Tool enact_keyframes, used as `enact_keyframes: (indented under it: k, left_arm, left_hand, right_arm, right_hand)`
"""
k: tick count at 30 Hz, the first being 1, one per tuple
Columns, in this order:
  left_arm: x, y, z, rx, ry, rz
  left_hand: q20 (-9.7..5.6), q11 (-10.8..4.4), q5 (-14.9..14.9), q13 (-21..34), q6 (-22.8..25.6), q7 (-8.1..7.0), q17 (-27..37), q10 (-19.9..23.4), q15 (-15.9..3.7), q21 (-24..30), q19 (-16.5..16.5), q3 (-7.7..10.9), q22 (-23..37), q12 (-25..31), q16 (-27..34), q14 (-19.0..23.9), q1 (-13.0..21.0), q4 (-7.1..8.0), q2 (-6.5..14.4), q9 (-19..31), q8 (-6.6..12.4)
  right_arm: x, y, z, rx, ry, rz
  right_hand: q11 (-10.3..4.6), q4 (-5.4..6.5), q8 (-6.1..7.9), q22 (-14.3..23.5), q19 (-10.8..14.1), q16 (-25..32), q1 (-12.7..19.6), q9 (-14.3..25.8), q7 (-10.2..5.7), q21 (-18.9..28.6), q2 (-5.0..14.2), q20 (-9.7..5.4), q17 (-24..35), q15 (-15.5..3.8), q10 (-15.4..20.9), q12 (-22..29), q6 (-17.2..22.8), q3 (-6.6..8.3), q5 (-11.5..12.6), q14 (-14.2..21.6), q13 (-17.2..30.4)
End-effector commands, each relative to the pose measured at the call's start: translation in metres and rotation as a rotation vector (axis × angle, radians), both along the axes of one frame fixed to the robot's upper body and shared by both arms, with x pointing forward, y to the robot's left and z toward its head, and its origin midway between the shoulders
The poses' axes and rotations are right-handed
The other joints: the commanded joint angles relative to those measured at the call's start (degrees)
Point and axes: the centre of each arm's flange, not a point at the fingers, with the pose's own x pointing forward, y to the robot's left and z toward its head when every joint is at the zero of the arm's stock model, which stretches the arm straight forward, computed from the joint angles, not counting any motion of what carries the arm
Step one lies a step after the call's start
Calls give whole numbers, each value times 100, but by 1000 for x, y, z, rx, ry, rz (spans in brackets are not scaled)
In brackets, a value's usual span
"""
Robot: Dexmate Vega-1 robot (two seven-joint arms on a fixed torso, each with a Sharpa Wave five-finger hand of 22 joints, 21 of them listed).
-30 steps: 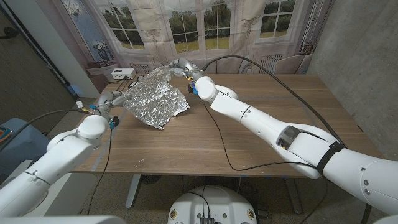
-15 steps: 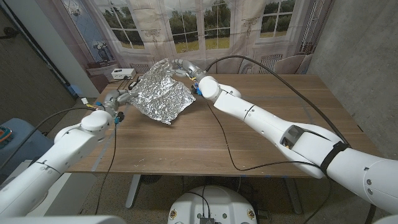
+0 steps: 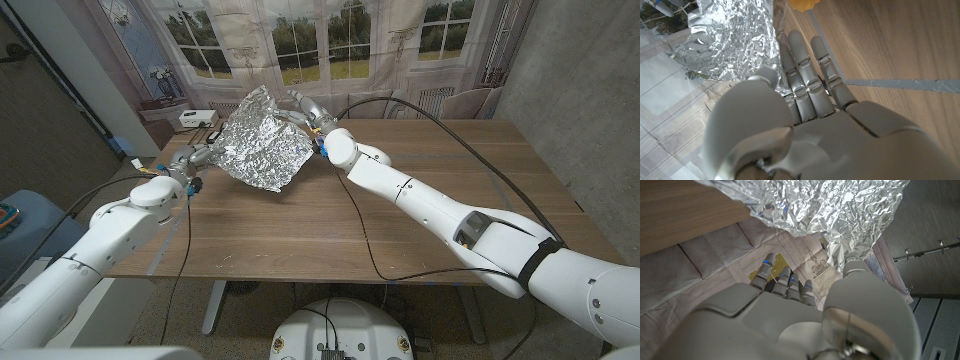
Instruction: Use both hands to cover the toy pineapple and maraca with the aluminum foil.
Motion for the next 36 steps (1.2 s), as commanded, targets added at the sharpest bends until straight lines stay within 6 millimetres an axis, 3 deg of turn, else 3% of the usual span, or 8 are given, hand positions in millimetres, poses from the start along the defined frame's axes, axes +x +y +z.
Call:
enact_keyframes:
  k: [1, 4, 9, 15, 24, 28, 31, 36]
  left_arm:
    - [-23, 3, -10, -68, 83, 92]
    - [-24, 4, -12, -91, 109, 116]
    - [-20, 0, -11, -97, 136, 135]
    - [-7, -1, -8, -106, 151, 110]
    - [9, -2, -4, -104, 181, 23]
    - [12, 1, -7, -124, 191, 3]
    - [14, 3, -10, -145, 196, -2]
    - [16, 6, -12, -158, 205, -4]
  left_hand:
    - [-19, -90, 34, 63, 456, 431, 25, 164, -326, 91, 64, 53, 23, 66, -27, 185, 256, -19, 144, 850, 58]
    - [-49, -127, 67, 23, 517, 446, 41, 260, -328, 185, 105, 80, 14, 61, -44, 260, 292, -39, 90, 899, 71]
    - [-121, -160, 107, 33, 571, 448, 66, 310, -331, 310, 174, 115, -2, 64, -68, 345, 347, -55, 29, 894, 35]
    - [-138, -147, 130, 31, 581, 476, 83, 334, -329, 391, 158, 137, -19, 51, -101, 397, 362, -43, -8, 907, 1]
    - [-78, -41, 127, 168, 493, 531, 139, 195, -320, 492, -7, 165, -48, 44, -197, 322, 366, -3, 12, 964, -87]
    - [-68, -9, 121, 188, 482, 540, 161, 188, -292, 526, -20, 174, -55, 43, -201, 323, 388, -15, 11, 982, -103]
    - [-62, 15, 118, 179, 483, 552, 178, 206, -275, 563, -38, 187, -62, 34, -206, 339, 415, -28, 4, 1004, -116]
    - [-59, 51, 115, 191, 485, 562, 196, 217, -259, 617, -51, 201, -74, 32, -223, 343, 434, -31, -2, 1032, -134]
  right_arm:
    - [-15, -8, -10, 85, -192, -61]
    - [-26, -11, -20, 156, -353, -69]
    - [-40, -14, -31, 165, -495, -10]
    - [-45, -11, -37, 22, -437, 90]
    - [-35, -1, -29, -318, -233, 225]
    - [-41, 8, -26, -452, -197, 215]
    - [-44, 14, -24, -545, -157, 213]
    - [-41, 22, -27, -599, -86, 267]
  right_hand:
    - [-67, -132, 146, 6, 75, 144, 164, -8, 95, -306, 321, -213, -481, -169, 344, 187, 668, 148, -4, -31, -207]
    - [-144, -449, 272, 27, 1234, 368, 567, 14, 230, -246, 466, -625, -1018, -346, 1183, 410, 1413, 368, 17, 915, -343]
    - [-337, -548, 742, 131, 3037, 1320, 1136, 91, 237, 300, 538, -1075, -760, -831, 2730, 1135, 2728, 680, 54, 3132, -97]
    - [-346, -510, 861, 179, 3966, 1570, 1364, 109, 260, 783, 514, -1257, -582, -929, 3137, 1418, 2999, 830, 52, 3924, 44]
    - [-58, -148, 712, 58, 3651, 1217, 630, 45, 474, 625, 395, -869, -729, -486, 2993, 1153, 2960, 643, -109, 3541, -93]
    - [-44, -269, 509, 37, 3682, 1028, 700, 20, 469, 572, 398, -1006, -887, -479, 2901, 1013, 2639, 734, -79, 3371, -163]
    - [-113, -468, 188, 22, 3350, 728, 941, 7, 375, 345, 365, -1088, -1014, -465, 2339, 652, 2063, 826, -87, 2758, -248]
    - [-58, -316, 7, 14, 2884, 529, 747, 12, 434, 42, 415, -938, -1062, -332, 1964, 384, 1718, 713, -119, 2196, -309]
